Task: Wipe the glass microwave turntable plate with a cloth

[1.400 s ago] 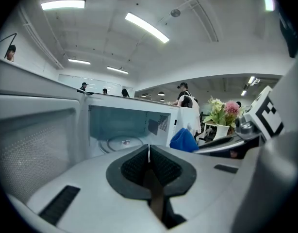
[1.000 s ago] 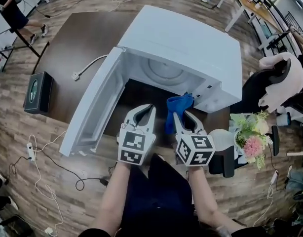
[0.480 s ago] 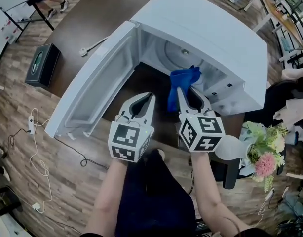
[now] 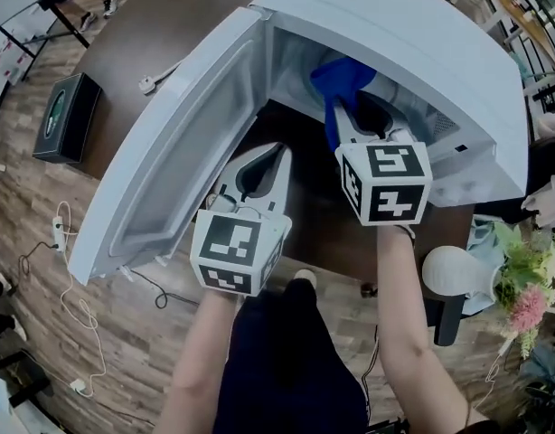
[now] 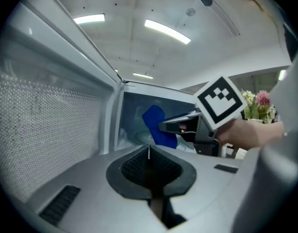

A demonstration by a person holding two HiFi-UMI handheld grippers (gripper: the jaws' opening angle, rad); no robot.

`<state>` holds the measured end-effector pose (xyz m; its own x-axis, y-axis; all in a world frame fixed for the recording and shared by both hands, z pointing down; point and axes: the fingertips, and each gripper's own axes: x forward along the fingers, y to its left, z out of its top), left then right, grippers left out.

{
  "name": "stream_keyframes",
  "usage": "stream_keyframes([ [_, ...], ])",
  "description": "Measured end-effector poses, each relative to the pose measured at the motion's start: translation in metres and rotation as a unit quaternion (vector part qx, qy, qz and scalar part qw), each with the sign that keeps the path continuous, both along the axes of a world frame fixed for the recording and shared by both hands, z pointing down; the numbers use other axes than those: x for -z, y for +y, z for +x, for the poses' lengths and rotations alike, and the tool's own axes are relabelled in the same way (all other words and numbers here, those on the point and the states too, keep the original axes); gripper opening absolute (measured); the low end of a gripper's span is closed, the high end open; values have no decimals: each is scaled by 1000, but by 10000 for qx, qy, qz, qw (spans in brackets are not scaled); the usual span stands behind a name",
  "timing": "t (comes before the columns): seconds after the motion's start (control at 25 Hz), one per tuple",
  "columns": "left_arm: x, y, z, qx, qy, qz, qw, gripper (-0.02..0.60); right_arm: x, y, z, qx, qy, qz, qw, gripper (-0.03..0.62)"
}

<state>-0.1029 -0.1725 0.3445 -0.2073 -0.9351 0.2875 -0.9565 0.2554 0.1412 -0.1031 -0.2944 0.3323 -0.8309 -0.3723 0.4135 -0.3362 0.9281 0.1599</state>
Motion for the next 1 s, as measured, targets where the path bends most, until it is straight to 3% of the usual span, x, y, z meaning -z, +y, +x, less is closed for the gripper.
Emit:
stream_keyframes([
  [0.2, -13, 1, -8, -129, 59, 6, 9999, 12, -16, -20, -34, 236, 582, 913, 9938, 84],
  [0.44, -30, -4, -6, -271, 148, -46, 9995, 12, -22, -60, -47, 293, 995, 1483, 9835, 80],
  [0.6, -28, -9, -13, -329, 83, 15, 9994, 12, -27, -81, -68, 431, 1318, 2247, 9645, 81],
  [0.8, -21, -15, -19, -302, -37, 98, 9995, 12, -36, -107, -92, 303, 1351, 2504, 9582, 83],
  [1.0, -24, -20, -21, -320, -106, 107, 9994, 12, -45, -121, -105, 503, 1709, 3155, 9321, 84],
])
